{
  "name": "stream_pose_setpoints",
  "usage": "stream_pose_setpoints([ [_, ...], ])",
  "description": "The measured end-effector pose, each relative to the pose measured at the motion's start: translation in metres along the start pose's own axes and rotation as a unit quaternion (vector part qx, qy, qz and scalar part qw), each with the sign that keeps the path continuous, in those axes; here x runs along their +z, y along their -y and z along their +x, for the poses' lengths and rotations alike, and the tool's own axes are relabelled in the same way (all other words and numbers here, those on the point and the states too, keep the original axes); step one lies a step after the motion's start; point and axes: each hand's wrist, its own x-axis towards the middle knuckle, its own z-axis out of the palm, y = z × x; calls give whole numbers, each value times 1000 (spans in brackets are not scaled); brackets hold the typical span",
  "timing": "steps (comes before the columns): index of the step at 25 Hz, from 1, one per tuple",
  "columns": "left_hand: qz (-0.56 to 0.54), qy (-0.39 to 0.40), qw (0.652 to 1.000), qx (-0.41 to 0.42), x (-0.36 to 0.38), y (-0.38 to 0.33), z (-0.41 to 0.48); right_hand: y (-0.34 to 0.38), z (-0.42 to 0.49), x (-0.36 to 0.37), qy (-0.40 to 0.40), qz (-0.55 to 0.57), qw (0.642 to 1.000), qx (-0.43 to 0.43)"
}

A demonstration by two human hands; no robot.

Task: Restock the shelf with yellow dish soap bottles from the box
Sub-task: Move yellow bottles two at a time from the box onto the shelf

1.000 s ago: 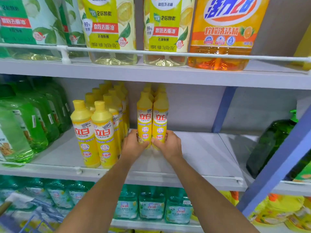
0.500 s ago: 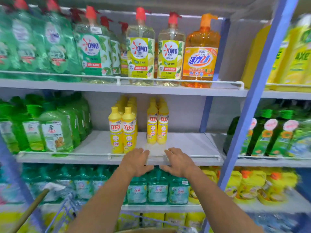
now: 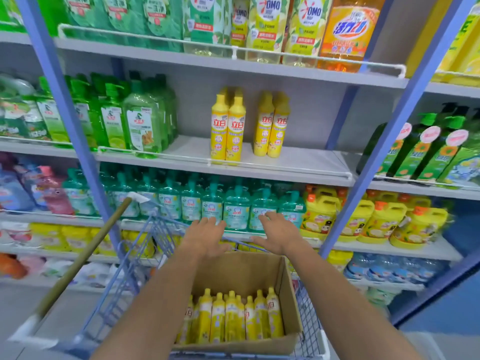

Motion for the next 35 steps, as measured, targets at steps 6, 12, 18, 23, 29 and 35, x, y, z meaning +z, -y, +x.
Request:
stream_pose_setpoints([
  [6,-61,103,992,-34,101,2,-30,11,-16,81,82,34,996,19],
  [12,-137,228,961,-81,187,2,-30,11,-15,174,194,74,978,23],
  [18,-153,284,940,-106,239,11,9,7,23,244,268,88,959,19],
  [23,-149,286,941,-105,293,22,57,7,63,306,306,82,948,26],
  [29,-161,298,932,-125,386,48,108,16,103,409,308,118,942,57],
  [35,-265,227,919,-184,450,35,133,24,127,473,287,178,932,131],
])
